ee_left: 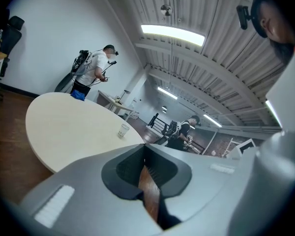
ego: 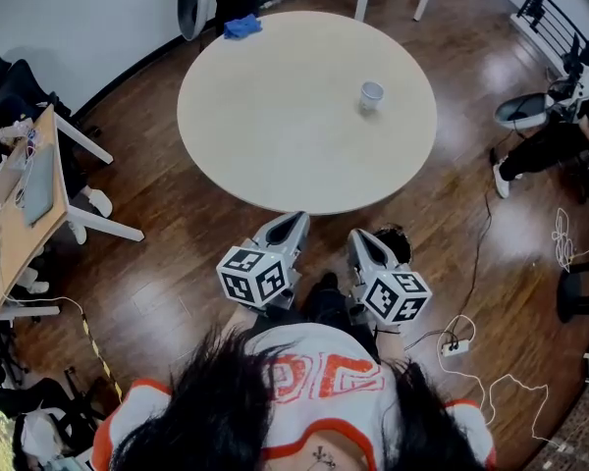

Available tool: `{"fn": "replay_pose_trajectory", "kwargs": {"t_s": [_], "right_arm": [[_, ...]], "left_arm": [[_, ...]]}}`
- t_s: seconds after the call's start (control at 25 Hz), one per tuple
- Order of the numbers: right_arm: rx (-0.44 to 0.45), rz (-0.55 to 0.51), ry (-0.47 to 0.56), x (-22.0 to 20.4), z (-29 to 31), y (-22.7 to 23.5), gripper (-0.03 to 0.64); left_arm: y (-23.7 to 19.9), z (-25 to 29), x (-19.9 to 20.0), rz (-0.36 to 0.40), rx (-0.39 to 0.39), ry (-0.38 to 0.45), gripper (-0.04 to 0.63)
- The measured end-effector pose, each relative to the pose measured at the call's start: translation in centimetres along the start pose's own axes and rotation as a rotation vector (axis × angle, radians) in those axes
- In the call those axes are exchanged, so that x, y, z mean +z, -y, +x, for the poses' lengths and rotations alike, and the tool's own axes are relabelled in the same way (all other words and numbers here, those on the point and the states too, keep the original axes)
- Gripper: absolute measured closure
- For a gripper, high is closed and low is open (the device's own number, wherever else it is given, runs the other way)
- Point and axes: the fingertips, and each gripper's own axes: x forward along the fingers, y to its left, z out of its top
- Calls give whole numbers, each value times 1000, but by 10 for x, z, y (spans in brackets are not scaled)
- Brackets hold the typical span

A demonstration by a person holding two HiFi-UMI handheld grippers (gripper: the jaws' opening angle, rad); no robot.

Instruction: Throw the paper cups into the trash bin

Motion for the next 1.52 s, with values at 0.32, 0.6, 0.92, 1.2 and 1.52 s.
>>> {"fn": "replay_pose_trajectory", "kwargs": {"t_s": [0.32,0.6,0.92,1.2,1.52], "right_arm": [[46,-17,-12,40,14,41,611],[75,2,-37,50,23,66,609],[99,28,-58,52,32,77,606],[80,47,-53,55,38,88,598],[50,33,-53,69,60,98,598]], "left_arm": [[15,59,14,14,22,22,595],[19,86,12,18,59,5,595],[18,99,10,22,94,-27,595],[16,109,14,40,88,-45,595],[2,139,24,70,52,-75,595]]}}
